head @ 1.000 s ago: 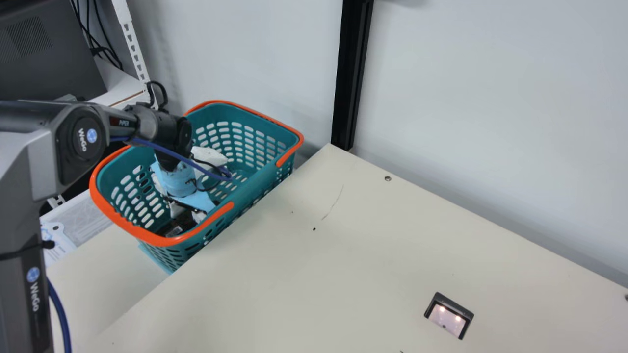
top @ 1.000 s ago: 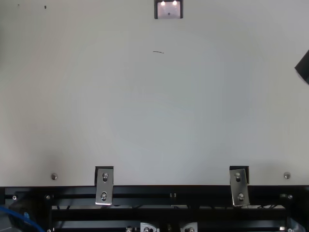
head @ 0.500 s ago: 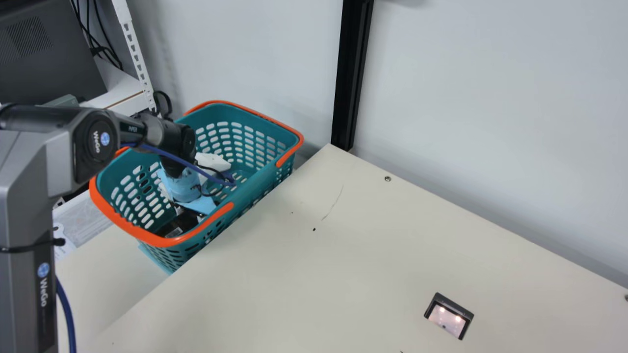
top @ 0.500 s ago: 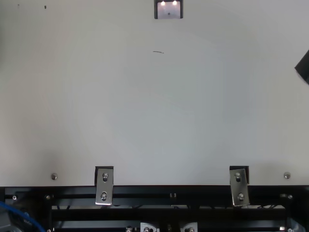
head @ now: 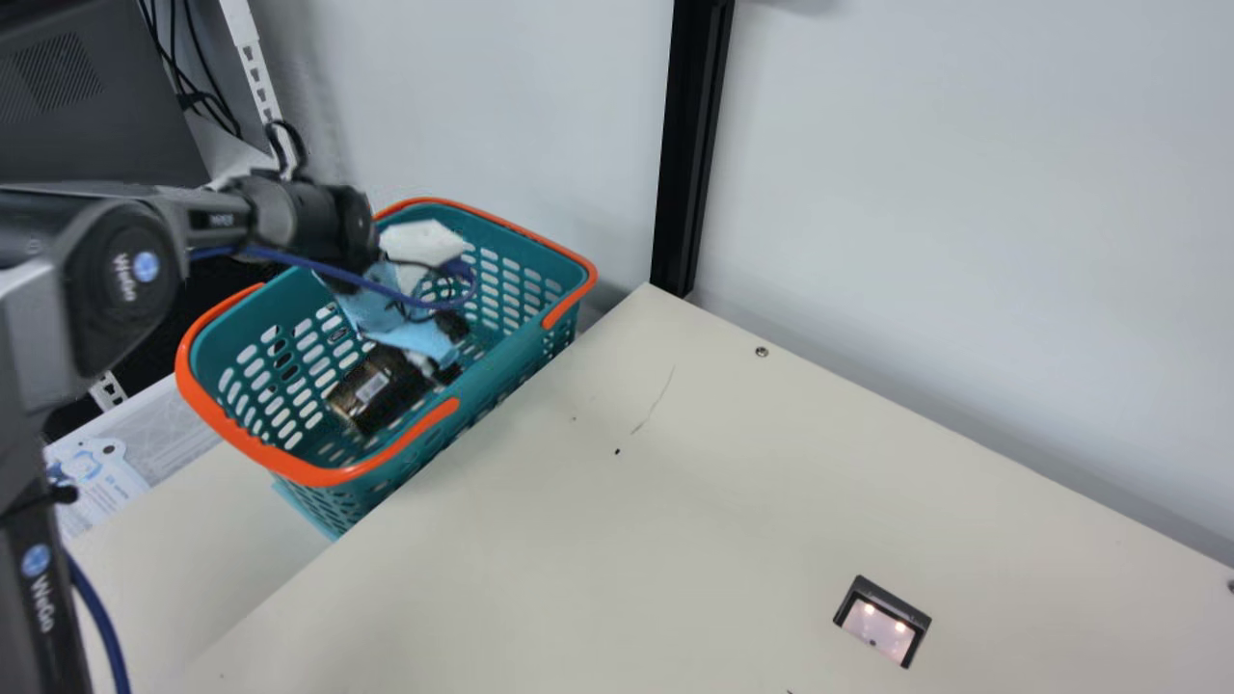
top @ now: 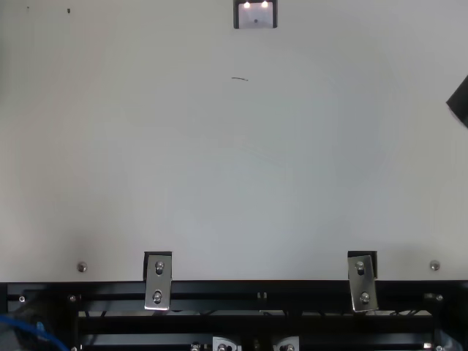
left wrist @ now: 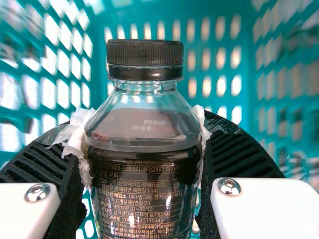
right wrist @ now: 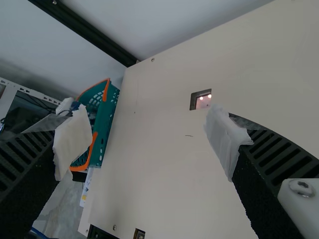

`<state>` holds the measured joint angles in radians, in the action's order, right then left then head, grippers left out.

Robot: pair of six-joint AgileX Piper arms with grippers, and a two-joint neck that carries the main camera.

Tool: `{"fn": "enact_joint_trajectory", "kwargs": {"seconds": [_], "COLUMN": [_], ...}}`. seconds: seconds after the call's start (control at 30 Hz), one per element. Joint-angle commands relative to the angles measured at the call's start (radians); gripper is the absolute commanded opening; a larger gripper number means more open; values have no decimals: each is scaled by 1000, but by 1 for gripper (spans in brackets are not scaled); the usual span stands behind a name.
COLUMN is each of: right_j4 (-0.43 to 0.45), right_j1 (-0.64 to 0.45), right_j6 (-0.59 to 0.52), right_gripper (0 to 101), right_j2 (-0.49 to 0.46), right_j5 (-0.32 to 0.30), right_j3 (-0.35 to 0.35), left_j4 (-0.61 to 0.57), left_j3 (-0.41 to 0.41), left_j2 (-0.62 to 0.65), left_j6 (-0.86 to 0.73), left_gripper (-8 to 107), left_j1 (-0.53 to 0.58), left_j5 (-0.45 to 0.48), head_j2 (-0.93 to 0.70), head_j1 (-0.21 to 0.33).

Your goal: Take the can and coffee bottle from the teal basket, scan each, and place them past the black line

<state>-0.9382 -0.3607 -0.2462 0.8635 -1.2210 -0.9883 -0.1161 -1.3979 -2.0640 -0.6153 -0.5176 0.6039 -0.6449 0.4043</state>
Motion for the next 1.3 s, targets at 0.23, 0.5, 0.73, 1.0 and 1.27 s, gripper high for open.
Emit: {"fn": "enact_joint_trajectory", "kwargs": {"seconds": [0.23,0.5,0.73,1.0,1.27], "right_j4": [0,0,0,0,0], "right_j1": [0,0,0,0,0], "right_j6": [0,0,0,0,0], "right_gripper": [101,101,101,101,101], "right_j2": [0,0,0,0,0], "right_j5": [0,0,0,0,0], "right_j3": [0,0,0,0,0], "left_j4": [-251,-407,-548,-678,-770], "left_j3": [-5,5,57,113,141], "left_j2": [334,502,633,750,837], "left_j6": [-53,2,59,190,307], "left_gripper": [10,10,10,10,10], "left_j1": [17,48,99,155,210], "left_j5": [-6,71,179,285,370], "head_j2": [-12,-12,-12,-12,0], "head_j1": [25,25,25,25,23]}}
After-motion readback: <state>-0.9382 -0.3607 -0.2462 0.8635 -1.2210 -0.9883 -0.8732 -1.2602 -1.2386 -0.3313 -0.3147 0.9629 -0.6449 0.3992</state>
